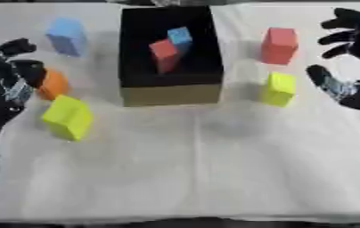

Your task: Pick up objects on the table and place them in the box.

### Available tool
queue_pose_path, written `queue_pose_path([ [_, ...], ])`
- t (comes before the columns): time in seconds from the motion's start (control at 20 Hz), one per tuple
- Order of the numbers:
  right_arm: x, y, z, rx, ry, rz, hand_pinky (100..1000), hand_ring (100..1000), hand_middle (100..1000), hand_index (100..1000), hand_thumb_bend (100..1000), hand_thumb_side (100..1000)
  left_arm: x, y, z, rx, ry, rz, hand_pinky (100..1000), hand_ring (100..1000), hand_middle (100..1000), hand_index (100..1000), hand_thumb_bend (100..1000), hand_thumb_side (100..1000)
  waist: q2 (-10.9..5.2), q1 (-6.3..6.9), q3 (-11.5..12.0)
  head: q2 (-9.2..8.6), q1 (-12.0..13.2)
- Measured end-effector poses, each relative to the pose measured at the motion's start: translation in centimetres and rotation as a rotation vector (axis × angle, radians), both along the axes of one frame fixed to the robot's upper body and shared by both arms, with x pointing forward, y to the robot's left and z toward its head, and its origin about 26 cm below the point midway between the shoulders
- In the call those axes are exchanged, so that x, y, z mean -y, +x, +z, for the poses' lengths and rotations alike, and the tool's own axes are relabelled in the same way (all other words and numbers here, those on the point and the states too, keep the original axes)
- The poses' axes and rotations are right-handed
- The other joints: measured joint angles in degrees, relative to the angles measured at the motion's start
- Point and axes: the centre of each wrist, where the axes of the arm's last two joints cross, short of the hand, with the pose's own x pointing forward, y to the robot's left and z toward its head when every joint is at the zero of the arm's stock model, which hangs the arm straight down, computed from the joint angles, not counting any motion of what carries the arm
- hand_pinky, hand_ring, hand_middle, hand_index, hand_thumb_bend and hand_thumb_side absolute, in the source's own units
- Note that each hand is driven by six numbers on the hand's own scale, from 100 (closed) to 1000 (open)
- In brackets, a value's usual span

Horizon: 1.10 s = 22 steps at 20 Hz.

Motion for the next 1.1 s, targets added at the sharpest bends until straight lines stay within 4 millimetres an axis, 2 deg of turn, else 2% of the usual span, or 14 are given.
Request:
queue_pose_path([
  [0.35,0.0,0.0,0.0,0.000,-0.001,0.000,653,757,812,951,382,343,0.0,0.0,0.2,0.008,0.012,-0.006,776,738,788,873,560,555,-0.06,0.00,0.0,0.00,0.2],
  [0.6,0.0,0.0,0.0,-0.003,-0.003,0.000,653,756,812,952,381,342,-0.7,-0.1,1.0,0.019,0.107,-0.019,796,772,812,882,573,502,-0.06,0.00,-0.2,0.00,0.4],
  [0.65,0.1,0.0,0.0,-0.003,-0.004,-0.001,653,756,812,952,380,342,-1.0,-0.1,1.5,0.025,0.155,-0.027,802,782,821,888,572,487,-0.07,0.00,-0.3,0.00,0.4],
  [0.8,0.2,0.0,0.1,-0.003,-0.010,-0.003,653,756,812,952,379,341,-1.8,-0.1,3.2,0.048,0.351,-0.062,820,813,839,897,663,455,-0.09,0.00,-0.4,0.00,0.4],
  [0.95,0.2,0.0,0.1,-0.003,-0.011,-0.003,653,756,812,953,376,340,-2.4,-0.1,5.1,0.065,0.570,-0.112,827,828,832,896,712,408,-0.28,0.02,-0.5,0.00,0.4],
  [1.1,0.3,0.0,0.1,-0.005,-0.016,-0.004,653,756,812,953,374,339,-2.7,0.0,6.7,0.069,0.779,-0.165,832,833,826,893,667,362,-0.84,0.20,-0.7,0.01,0.3],
])
